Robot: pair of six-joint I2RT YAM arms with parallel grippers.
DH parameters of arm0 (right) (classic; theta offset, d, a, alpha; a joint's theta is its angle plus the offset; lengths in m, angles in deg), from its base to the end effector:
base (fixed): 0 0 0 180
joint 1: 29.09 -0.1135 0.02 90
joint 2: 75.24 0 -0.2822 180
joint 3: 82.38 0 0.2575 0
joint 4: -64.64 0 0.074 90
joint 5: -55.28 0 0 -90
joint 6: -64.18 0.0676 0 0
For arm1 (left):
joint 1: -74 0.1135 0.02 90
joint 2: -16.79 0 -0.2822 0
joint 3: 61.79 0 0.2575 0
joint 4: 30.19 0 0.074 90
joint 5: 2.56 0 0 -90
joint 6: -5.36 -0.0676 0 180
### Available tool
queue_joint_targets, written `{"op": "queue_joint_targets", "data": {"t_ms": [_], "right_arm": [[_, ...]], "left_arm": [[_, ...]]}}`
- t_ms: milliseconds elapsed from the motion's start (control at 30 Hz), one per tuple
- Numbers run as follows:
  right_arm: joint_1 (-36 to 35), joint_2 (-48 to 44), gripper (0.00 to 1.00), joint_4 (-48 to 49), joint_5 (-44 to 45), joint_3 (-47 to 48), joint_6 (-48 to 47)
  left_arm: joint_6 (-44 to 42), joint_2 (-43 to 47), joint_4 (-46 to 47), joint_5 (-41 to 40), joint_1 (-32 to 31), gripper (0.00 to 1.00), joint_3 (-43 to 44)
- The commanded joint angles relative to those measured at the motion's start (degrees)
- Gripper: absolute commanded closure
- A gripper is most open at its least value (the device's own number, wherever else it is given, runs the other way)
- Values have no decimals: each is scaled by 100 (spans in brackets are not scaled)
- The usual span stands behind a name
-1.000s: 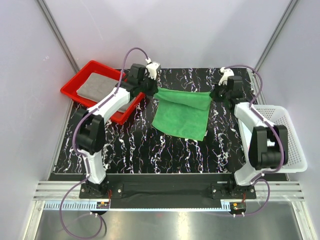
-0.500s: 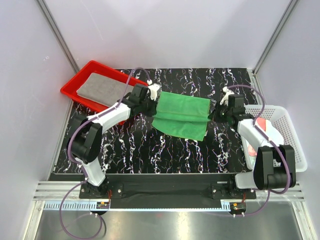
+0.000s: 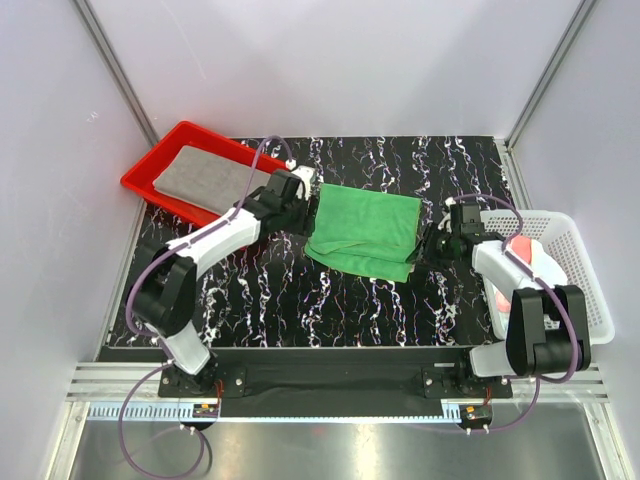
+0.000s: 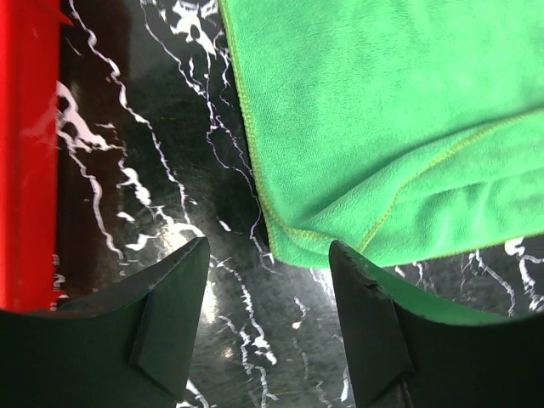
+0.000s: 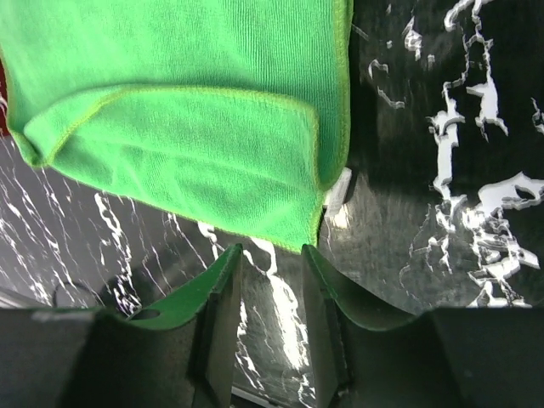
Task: Fold and stack the towels
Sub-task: Fold the towel
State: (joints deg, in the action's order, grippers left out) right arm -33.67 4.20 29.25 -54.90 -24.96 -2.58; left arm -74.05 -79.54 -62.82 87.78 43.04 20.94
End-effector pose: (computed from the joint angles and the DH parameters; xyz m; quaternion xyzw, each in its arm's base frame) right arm 0.2783 0.0457 0.1786 0.1047 0.9405 0.2296 0.2277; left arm 0.3422 -0.2058 0.2312 0.1652 0.9131 -0.1348 0.3475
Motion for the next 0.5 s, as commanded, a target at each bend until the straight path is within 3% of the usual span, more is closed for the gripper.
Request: {"op": "queue_joint_targets", "data": {"t_ms": [0,133,267,467], "right_arm": [[-69,377,59,328,163,464,392],[-96,879,59,258,392,905,295],[-96,1170,59,56,733,1125,93],[-96,1083,59,-41,990,1204,-100]], "left_arm": [[514,-525,-88,-69,2,36,316],[821,-799,61,484,-7,35,361],[1033,-1045,-175,423,-15,37,466],[1261,-949,333,1011,-15,37,-104]]}}
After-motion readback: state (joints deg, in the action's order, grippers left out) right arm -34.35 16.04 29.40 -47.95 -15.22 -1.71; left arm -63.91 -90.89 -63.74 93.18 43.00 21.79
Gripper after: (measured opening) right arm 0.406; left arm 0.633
